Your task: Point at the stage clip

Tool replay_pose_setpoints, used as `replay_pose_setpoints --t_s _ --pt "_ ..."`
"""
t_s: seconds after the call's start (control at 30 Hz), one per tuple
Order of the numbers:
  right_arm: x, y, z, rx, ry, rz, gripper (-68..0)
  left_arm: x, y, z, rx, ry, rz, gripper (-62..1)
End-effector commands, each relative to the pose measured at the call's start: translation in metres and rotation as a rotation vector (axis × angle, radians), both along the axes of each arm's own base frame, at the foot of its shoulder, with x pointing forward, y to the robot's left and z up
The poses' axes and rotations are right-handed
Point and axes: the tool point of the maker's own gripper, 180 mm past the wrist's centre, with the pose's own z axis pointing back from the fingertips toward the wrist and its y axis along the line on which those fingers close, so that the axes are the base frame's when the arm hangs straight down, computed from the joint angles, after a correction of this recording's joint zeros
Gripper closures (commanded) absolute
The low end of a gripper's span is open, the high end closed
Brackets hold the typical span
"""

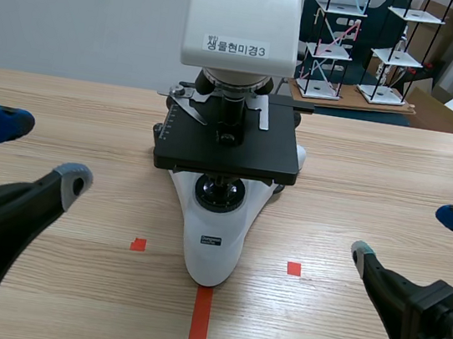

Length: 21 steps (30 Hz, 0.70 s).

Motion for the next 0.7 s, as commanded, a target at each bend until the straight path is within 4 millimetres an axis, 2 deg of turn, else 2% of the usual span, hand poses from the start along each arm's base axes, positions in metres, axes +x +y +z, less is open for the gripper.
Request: replay_pose_setpoints --t_s 0.0,0.07,0.2,0.3,0.5,0.67 --pt "0.003 -0.001 0.007 0.007 -0.026 -0.005 -63.6 0.001 0.0 0.005 -0.008 -0.018 0.012 -32.7" --pt "0.003 -0.001 0.007 0.007 -0.026 -0.005 -63.6 0.004 0.005 0.005 0.001 -0.024 0.038 -18.2" --pt "0.003 -0.001 0.007 0.007 -0.026 -0.005 -63.6 0.004 0.005 0.004 0.064 -0.05 0.012 -2.9" --pt "0.003 -0.001 0.007 0.006 -0.026 -0.004 -63.6 0.007 0.005 0.01 0.1 -0.087 -0.018 -2.3" --pt "0.003 -0.001 0.007 0.007 -0.026 -0.005 -63.6 0.028 0.014 0.015 0.21 -0.143 -0.066 -2.3" --pt "0.003 -0.001 0.007 0.006 -0.026 -0.004 -63.6 0.05 0.031 0.018 0.305 -0.182 -0.085 -2.3"
